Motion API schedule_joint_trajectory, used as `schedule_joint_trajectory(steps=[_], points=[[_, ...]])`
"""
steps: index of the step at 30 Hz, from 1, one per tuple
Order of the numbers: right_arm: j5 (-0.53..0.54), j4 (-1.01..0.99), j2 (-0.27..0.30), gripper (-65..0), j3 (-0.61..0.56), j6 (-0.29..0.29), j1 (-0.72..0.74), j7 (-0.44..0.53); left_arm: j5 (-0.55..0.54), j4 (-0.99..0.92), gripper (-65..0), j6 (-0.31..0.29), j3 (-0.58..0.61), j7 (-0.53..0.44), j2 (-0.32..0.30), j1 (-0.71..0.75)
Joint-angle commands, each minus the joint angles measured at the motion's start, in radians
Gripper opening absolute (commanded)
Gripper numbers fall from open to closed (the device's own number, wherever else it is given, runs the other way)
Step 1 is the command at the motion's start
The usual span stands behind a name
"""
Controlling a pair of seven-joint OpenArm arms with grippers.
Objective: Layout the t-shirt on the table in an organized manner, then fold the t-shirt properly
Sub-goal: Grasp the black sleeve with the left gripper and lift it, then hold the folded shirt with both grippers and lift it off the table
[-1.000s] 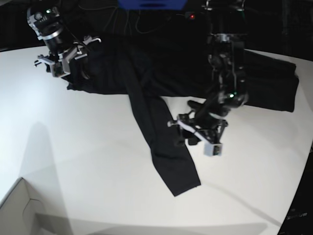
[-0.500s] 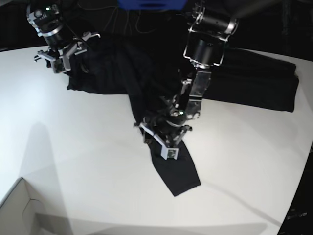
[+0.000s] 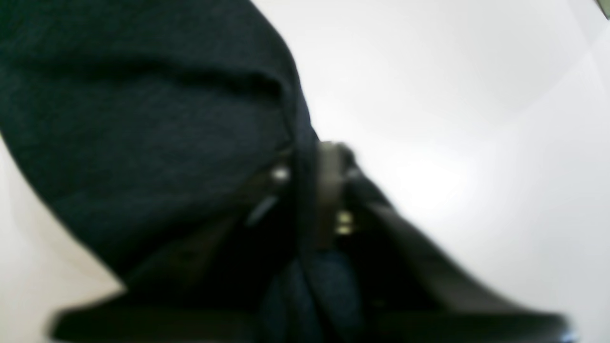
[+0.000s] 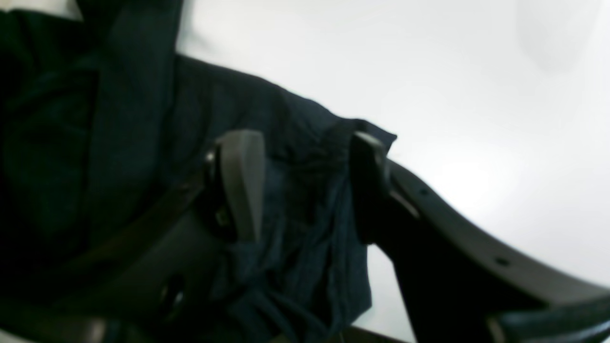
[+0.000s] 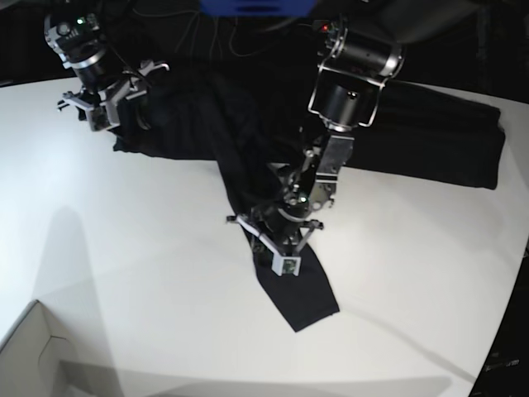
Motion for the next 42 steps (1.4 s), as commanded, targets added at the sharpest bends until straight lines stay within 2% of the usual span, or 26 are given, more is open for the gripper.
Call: schedule_joint_trajectory(steps=[1,4,7,12,15,22,26,30,36,42], points=[[0.016,0.017,0.007,-35.6,0.002,0.001,-0.006,0.022,0.003,0.003,-65.0,0.011,0.001,0.039,0.007,-0.01],[0.016,0.017,0.007,-35.6,0.0,0.001,-0.001,0.022,0.0,0.029,-64.4,0.011,-0.001,0.039,0.007,-0.004],[0.016,0.015,0.007,-35.6,0.0,0.001,0.005,0.022,-0.074,0.136,-65.0,0.011,-0.001,0.041,-0.002,0.032],[0.016,0.002,0.008,-35.6,-0.001,0.001,0.006,0.022,-0.212,0.419,-65.0,0.013,0.004,0.052,-0.08,0.113],[0.018,-0.001,0.008,-35.6,-0.001,0.001,0.006,0.022,-0.253,0.549,-65.0,0.013,-0.013,0.121,-0.121,0.151],[0.018,-0.003,0.008,-35.6,-0.001,0.001,0.006,0.023,-0.396,0.801,-65.0,0.013,-0.191,0.233,-0.218,0.297],[0.018,-0.005,0.008,-35.6,-0.001,0.001,0.006,0.023,-0.511,0.914,-65.0,0.013,-0.314,0.24,-0.29,0.438],[0.018,-0.005,0.008,-35.6,-0.017,0.001,0.006,0.023,-0.614,1.023,-65.0,0.011,-0.447,0.24,-0.336,0.589],[0.018,-0.005,0.008,-35.6,-0.072,0.001,0.006,0.023,-0.72,1.129,-65.0,0.005,-0.653,0.24,-0.347,0.754],[0.016,-0.005,0.008,-35.6,-0.118,0.001,0.006,0.023,-0.784,1.153,-65.0,0.004,-0.751,0.242,-0.339,0.868]])
